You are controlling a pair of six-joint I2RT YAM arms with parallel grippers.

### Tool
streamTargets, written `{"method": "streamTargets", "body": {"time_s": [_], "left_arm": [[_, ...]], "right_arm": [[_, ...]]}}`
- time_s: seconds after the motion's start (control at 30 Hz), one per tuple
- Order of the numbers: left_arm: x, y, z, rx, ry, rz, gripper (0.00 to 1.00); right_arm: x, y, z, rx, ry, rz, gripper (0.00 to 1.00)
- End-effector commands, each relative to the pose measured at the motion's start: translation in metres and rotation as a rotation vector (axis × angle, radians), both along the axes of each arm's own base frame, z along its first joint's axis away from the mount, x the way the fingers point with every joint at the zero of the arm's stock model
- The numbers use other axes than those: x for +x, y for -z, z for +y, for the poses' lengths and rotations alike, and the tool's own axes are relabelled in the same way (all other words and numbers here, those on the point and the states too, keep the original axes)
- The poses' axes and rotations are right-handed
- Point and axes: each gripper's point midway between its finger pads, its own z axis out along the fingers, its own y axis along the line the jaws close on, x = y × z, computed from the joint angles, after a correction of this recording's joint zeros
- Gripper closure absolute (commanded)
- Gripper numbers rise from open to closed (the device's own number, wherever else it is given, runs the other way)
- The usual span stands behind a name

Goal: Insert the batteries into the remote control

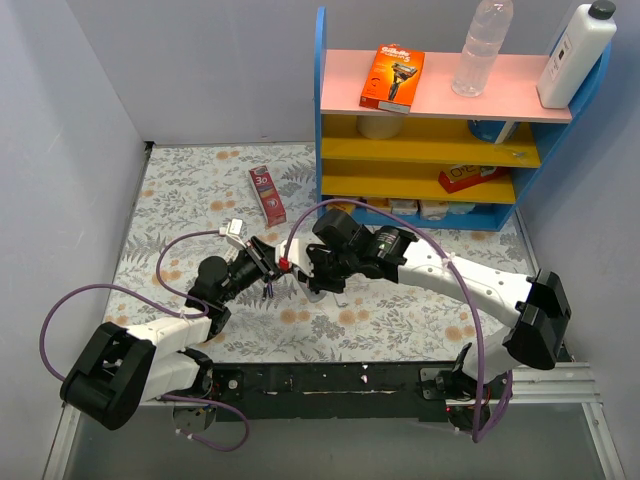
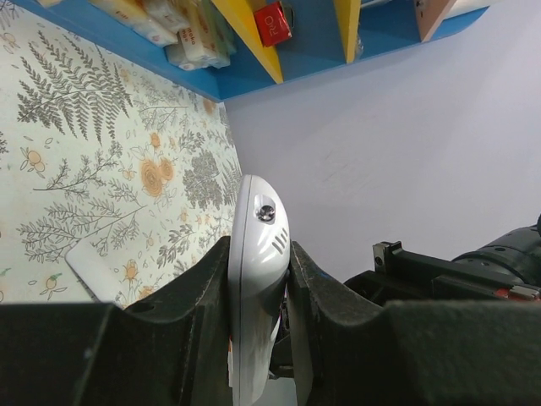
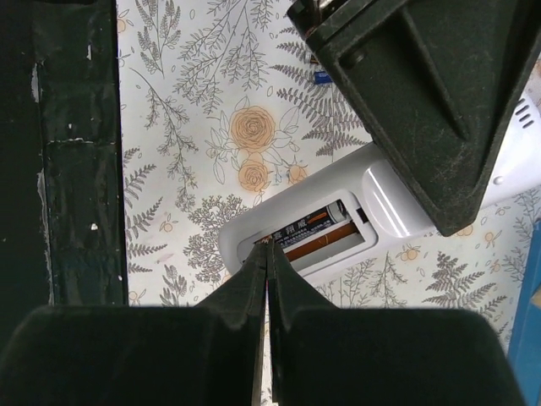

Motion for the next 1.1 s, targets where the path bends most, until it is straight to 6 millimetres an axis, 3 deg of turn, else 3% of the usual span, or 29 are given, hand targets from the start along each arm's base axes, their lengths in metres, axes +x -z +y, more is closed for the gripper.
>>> {"method": "streamTargets", "body": {"time_s": [0.0,0.3,0.53,0.67,0.83,0.93,1.07], "left_arm": [[-0.022,-0.074,-0.013,-0.151,0.117,-0.137,1.0],[-0.039,-0.092,-0.022,-0.034,0.18,-0.362,1.0],[-0.042,-0.088,-0.018,-0.01,0.165,-0.386,1.0],[-0.031,-0.079,-0.008,0.01,0.065,-0.346,1.0],[-0.011,-0.048,0.01,0.073,-0.092,-0.211,1.0],[-0.001,-0.036,0.023,0.107,-0.189,-0.16,1.0],[0.008,-0.025,0.042,0.159,-0.301,-0.115,1.0]], "right_arm": [[0.015,-0.005,0.029,0.076,0.046,-0.009,0.94],[0.024,0.004,0.043,0.086,0.15,0.05,0.93],[0.026,0.01,0.049,0.086,0.185,0.083,0.93],[0.018,-0.012,0.055,0.155,0.158,0.106,0.92],[0.011,-0.051,0.062,0.324,0.149,0.109,0.86],[0.011,-0.066,0.058,0.37,0.168,0.098,0.77],[0.012,-0.077,0.052,0.409,0.212,0.097,0.57]]}}
